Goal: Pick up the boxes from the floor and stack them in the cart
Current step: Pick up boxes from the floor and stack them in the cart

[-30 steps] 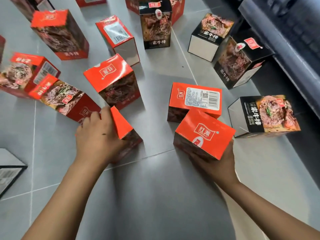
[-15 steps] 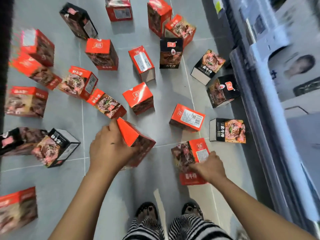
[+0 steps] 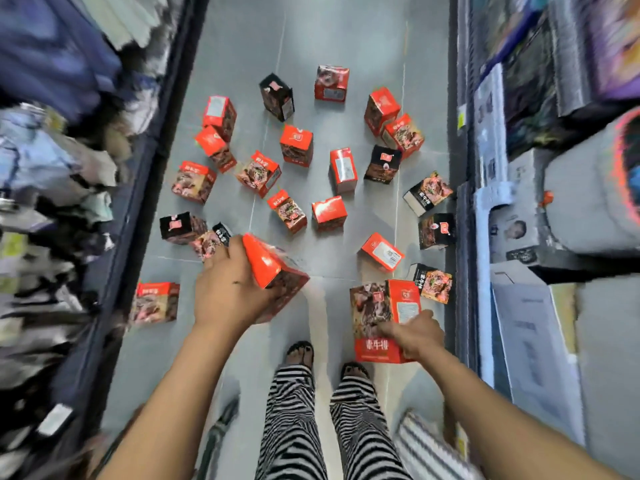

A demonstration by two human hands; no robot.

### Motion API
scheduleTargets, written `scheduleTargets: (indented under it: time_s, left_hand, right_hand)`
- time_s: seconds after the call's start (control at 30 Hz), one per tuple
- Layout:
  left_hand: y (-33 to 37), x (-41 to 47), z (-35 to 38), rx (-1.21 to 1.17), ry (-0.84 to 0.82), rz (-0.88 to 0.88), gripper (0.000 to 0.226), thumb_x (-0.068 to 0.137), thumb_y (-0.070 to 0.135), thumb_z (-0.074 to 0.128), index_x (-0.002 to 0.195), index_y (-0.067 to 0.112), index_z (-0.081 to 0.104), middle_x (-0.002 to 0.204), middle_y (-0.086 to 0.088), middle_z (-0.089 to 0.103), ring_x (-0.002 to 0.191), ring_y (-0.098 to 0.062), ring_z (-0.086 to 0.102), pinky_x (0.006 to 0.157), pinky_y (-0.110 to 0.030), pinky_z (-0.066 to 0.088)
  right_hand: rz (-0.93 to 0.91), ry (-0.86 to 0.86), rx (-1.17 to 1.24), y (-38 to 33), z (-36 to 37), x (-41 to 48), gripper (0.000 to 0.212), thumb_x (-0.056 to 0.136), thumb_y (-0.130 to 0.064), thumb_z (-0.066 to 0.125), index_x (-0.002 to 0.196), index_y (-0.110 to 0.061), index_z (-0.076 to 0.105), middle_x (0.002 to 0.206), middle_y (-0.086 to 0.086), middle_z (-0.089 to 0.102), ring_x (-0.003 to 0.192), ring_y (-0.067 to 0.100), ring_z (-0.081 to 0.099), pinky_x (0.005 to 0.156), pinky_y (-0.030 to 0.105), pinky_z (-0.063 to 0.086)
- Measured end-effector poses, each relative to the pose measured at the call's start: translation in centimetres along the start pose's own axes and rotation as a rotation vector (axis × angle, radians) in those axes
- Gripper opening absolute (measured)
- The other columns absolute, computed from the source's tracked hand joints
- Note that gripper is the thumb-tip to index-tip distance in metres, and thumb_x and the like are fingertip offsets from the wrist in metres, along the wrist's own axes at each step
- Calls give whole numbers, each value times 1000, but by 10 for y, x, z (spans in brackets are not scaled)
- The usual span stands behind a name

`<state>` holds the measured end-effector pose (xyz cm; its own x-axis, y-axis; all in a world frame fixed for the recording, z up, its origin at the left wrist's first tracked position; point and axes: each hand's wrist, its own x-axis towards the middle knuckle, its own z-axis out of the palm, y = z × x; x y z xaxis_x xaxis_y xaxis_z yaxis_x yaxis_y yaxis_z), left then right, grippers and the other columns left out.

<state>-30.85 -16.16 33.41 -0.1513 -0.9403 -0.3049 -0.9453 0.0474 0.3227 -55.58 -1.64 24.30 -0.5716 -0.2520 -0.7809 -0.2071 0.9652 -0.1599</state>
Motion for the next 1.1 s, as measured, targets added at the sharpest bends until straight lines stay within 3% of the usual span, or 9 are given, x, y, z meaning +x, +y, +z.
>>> scheduleTargets:
  time_s: [0.17, 0.3, 0.43, 0.53, 0.6, 0.8, 0.93, 1.0, 1.1]
  left_hand:
    - [-11, -68, -64, -5, 86, -127, 87, 60, 56, 71, 126, 9, 42, 117, -16, 56, 107, -39, 56, 84, -46, 48]
    - [-33, -125, -93, -89, 103, -299, 83, 57, 54, 79, 118, 13, 41, 119, -12, 54, 111, -35, 53, 87, -45, 46]
    - [-68, -184, -111, -192, 121, -492, 88, 61, 53, 80, 127, 15, 36, 126, -11, 52, 115, -34, 52, 89, -44, 47]
    - [-95, -229, -125, -247, 159, -616, 91, 63, 54, 80, 131, 13, 35, 125, -13, 53, 114, -34, 54, 89, -42, 46]
    - [-114, -259, -135, -251, 192, -697, 95, 62, 54, 80, 134, 13, 34, 126, -13, 53, 116, -33, 52, 90, -41, 45]
    - [-178, -338, -168, -254, 312, -897, 99, 59, 57, 79, 136, 14, 35, 127, -13, 52, 117, -35, 51, 93, -41, 44]
    - [-229, -388, -183, -304, 401, -1033, 95, 58, 57, 80, 131, 13, 37, 126, -14, 52, 118, -35, 50, 94, -42, 44]
    - [-256, -414, -185, -317, 437, -1100, 91, 58, 57, 80, 126, 14, 38, 123, -14, 53, 116, -35, 52, 93, -42, 44]
    - [-289, -450, -186, -344, 477, -1194, 92, 57, 56, 82, 127, 14, 39, 123, -13, 54, 115, -34, 52, 93, -41, 43]
  right_hand:
    - [-208, -42, -141, -17, -25, -65, 106, 22, -69, 74, 111, -14, 55, 108, 6, 67, 101, 28, 62, 86, 36, 54]
    - [-381, -52, -286, -42, -39, -130, 78, 46, -52, 86, 103, -17, 45, 102, 4, 58, 110, 31, 54, 87, 33, 47]
    - [-494, -258, -364, -59, -29, -171, 53, 52, -40, 89, 75, -19, 47, 97, 2, 64, 93, 26, 63, 86, 33, 52]
    - [-569, -350, -518, -74, -4, -188, 86, 28, -57, 86, 97, -17, 56, 103, 2, 69, 92, 24, 65, 85, 38, 55]
    - [-642, -370, -681, -87, 20, -205, 102, 28, -63, 83, 110, -12, 51, 108, 2, 64, 98, 25, 63, 86, 36, 52]
    - [-886, -369, -1020, -122, 100, -282, 113, 23, -72, 75, 112, -6, 55, 107, 6, 67, 99, 26, 64, 89, 35, 51]
    - [-1015, -356, -1200, -148, 160, -344, 113, 37, -71, 79, 124, -8, 44, 118, 5, 61, 109, 27, 59, 97, 36, 46]
    - [-1045, -434, -1223, -159, 197, -365, 122, 16, -82, 73, 119, -20, 51, 111, -3, 68, 100, 21, 64, 91, 33, 49]
    - [-1051, -529, -1245, -172, 246, -399, 103, 24, -73, 79, 110, -21, 59, 98, -5, 72, 85, 16, 68, 76, 27, 53]
